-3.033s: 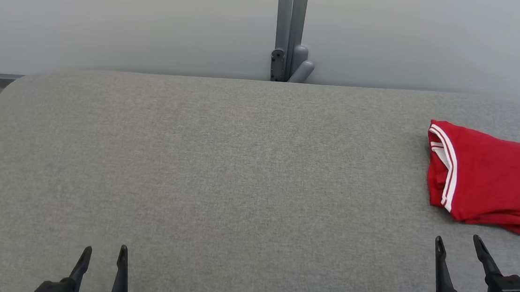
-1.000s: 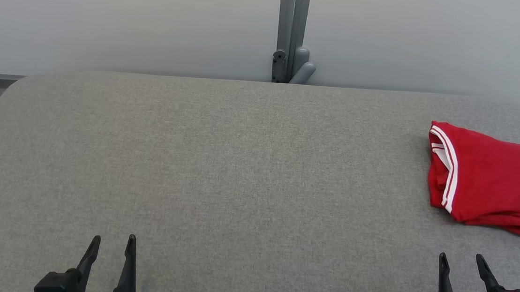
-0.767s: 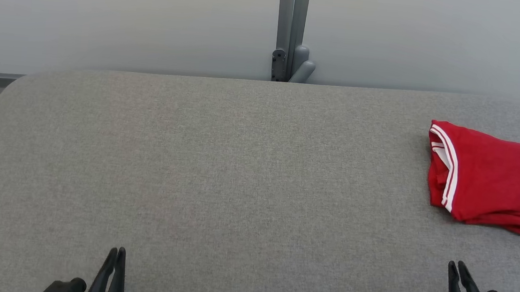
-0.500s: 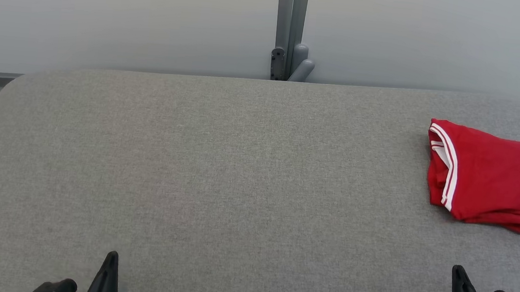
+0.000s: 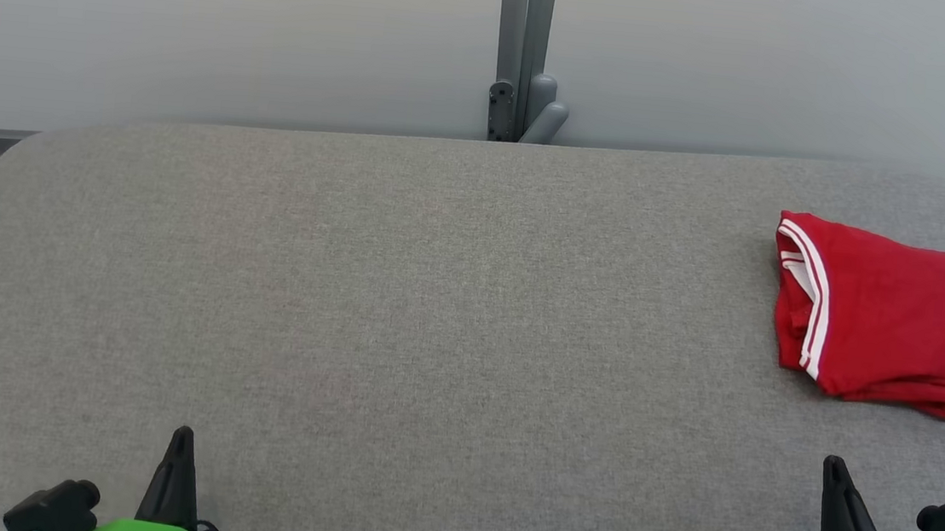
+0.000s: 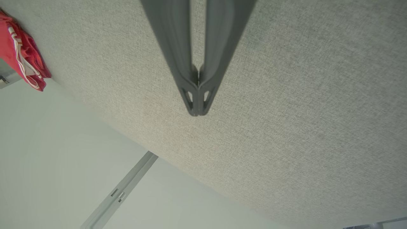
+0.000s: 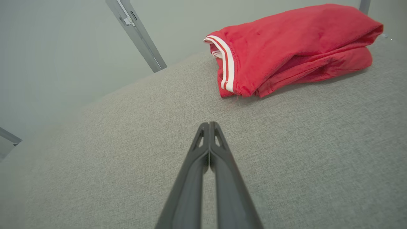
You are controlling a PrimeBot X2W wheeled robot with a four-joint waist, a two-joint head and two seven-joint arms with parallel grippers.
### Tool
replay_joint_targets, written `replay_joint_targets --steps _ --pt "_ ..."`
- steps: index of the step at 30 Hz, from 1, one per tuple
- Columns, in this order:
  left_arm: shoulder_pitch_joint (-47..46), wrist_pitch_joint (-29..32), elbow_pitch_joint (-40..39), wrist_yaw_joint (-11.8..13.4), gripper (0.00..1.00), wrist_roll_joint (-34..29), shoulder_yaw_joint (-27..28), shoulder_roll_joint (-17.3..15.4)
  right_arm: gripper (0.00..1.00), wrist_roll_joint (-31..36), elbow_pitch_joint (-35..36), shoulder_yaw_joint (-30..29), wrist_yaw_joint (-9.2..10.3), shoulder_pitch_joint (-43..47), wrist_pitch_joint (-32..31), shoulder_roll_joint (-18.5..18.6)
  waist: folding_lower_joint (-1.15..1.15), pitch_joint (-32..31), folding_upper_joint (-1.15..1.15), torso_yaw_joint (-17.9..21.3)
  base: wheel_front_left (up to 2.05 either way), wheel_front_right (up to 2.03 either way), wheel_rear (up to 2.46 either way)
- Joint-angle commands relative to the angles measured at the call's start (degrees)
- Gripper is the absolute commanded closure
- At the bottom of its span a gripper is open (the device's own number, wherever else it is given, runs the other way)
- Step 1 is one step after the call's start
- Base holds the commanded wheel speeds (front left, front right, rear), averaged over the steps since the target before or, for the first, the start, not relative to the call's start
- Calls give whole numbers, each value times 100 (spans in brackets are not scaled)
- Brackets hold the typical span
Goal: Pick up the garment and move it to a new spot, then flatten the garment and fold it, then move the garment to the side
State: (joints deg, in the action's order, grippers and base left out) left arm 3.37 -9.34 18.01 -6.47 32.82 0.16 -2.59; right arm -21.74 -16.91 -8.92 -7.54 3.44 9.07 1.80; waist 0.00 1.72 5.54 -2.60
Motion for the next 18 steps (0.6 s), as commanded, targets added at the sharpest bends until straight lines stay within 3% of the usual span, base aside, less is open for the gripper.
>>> replay_joint_targets --steps 1,18 --pt "-199 50 -125 49 100 264 58 -12 100 -314 80 4 1 -182 -60 50 0 7 1 5 0 0 0" --pt "-478 435 -267 150 100 1692 213 -19 100 -2001 29 52 2 -509 -442 68 0 70 2 50 0 0 0"
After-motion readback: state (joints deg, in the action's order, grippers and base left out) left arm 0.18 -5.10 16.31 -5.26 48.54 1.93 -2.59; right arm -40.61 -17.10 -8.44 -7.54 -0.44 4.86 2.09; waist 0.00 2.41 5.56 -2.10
